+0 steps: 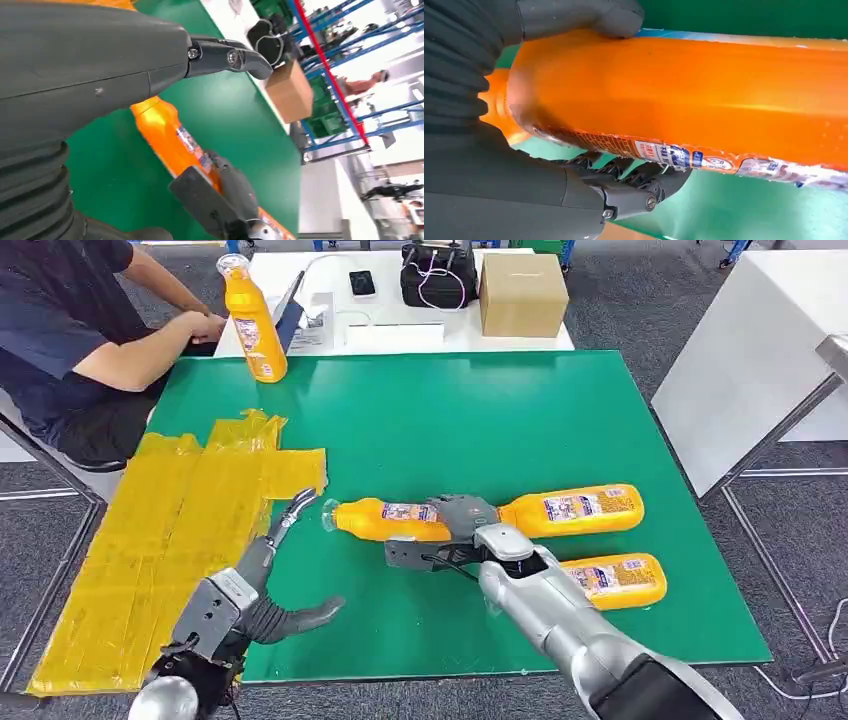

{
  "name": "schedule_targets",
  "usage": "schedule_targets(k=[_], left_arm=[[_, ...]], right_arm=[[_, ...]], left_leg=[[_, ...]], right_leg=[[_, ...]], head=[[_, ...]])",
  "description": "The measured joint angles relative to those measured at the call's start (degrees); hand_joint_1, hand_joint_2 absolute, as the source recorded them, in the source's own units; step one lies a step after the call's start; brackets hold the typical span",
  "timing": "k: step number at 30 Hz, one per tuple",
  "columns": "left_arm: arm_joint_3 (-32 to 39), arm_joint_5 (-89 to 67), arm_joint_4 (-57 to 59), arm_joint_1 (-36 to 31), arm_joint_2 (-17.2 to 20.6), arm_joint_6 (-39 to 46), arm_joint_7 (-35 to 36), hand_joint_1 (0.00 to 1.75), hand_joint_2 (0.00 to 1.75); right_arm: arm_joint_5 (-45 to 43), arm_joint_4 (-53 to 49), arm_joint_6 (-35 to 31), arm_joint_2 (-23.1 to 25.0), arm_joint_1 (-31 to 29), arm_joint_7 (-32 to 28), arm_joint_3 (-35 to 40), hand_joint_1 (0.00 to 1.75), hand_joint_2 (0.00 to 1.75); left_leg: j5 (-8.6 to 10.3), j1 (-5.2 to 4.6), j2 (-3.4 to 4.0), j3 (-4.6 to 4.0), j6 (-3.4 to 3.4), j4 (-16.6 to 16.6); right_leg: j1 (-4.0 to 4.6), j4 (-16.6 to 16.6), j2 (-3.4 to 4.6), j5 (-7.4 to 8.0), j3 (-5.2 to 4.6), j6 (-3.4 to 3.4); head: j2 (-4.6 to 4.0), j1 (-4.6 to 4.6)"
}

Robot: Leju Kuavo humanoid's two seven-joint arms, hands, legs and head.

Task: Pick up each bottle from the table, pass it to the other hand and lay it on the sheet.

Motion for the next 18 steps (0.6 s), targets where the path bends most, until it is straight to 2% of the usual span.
schedule_targets(k=[7,8,11,14,18], left_arm=[[-0.09,0.17,-0.02,-1.04,-0.42,-0.02,0.96,0.00,1.75],[-0.09,0.17,0.00,-0.99,-0.42,0.02,0.90,0.00,0.00],[-0.07,0.46,0.00,-0.74,-0.42,0.59,-0.04,0.00,0.00],[0.50,4.42,0.00,0.18,-0.61,1.96,-1.18,0.00,0.00],[3.88,16.83,-0.26,2.81,-1.82,4.12,-4.06,0.00,0.00]], right_arm=[[0.59,0.79,-0.31,0.17,-0.25,0.81,1.33,1.75,1.75],[0.61,0.79,-0.37,0.15,-0.25,0.96,1.33,1.75,1.75],[0.61,0.85,-2.39,0.04,-0.03,1.88,1.33,1.75,1.75],[-0.91,0.38,-8.31,-0.09,1.34,3.36,0.48,1.75,1.75],[-7.72,-5.51,-14.94,-0.52,6.03,2.41,-4.36,1.75,1.75]], left_leg=[[0.00,0.00,0.02,0.25,0.00,-0.01],[0.00,0.00,0.02,0.26,0.00,-0.01],[0.00,0.00,0.01,0.26,0.00,-0.01],[0.00,-0.01,0.00,0.24,0.00,-0.01],[0.01,0.00,-0.09,0.08,0.00,-0.01]], right_leg=[[0.00,0.00,0.02,0.00,0.23,0.00],[0.00,0.00,0.02,0.00,0.24,0.00],[0.00,0.00,0.02,0.00,0.26,0.00],[0.00,0.00,0.01,0.01,0.28,0.01],[0.01,0.02,-0.02,0.01,0.19,0.01]], head=[[0.00,0.00],[0.00,0.00],[0.00,0.00],[0.00,0.02],[0.00,0.02]])
